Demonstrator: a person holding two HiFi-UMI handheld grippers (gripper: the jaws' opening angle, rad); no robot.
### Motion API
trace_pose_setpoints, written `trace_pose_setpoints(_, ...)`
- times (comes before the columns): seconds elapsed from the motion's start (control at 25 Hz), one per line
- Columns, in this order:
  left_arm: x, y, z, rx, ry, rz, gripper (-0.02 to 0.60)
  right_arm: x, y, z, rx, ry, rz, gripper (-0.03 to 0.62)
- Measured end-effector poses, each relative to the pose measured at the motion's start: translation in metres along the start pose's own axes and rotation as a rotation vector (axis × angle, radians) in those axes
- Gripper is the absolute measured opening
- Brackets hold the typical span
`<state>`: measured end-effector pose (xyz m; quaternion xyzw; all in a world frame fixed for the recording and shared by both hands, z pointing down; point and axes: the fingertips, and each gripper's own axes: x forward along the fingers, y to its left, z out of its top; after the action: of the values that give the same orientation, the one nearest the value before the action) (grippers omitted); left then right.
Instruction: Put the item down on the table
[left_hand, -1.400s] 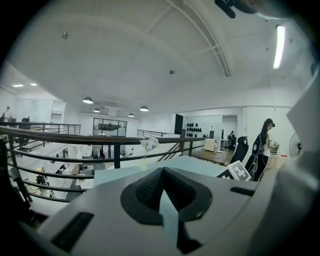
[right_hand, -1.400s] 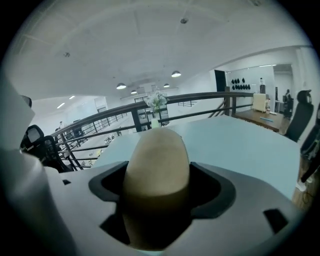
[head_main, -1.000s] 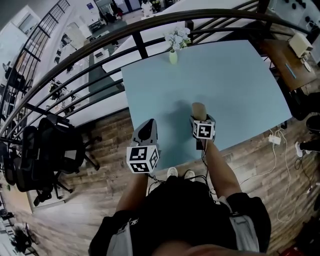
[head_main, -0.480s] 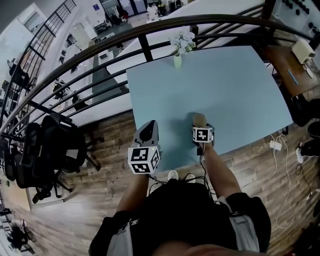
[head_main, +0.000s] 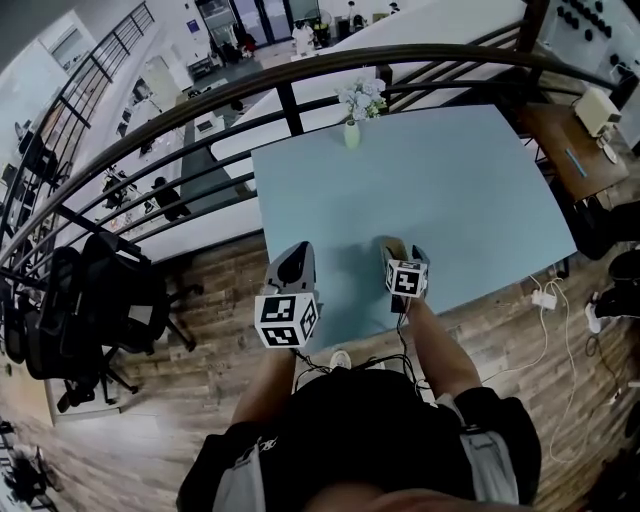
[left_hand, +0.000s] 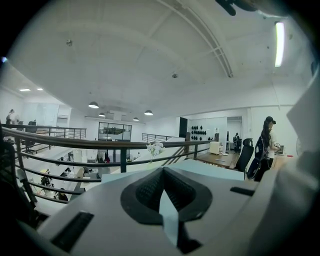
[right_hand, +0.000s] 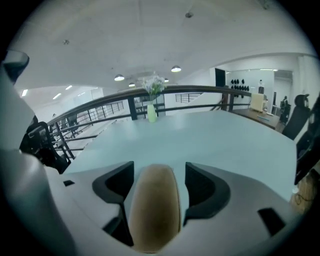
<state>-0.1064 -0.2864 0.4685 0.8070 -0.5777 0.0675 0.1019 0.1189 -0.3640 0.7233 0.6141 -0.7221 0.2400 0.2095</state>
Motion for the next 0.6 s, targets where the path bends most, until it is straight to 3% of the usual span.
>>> trace_pose_setpoints(0.36,-0.005,-0.016,0.024,0.007,-0.069,-0.043,0.011,-0.112,0.005,0.142,0.014,-0.453,-0.018,0.002)
trace_pose_setpoints(0.6,-0.010,-0.029,0.036,0.018,-0.101,-0.075,0.011,-0.205,0.021,0.200,0.009,-0.681,0.043,0.000)
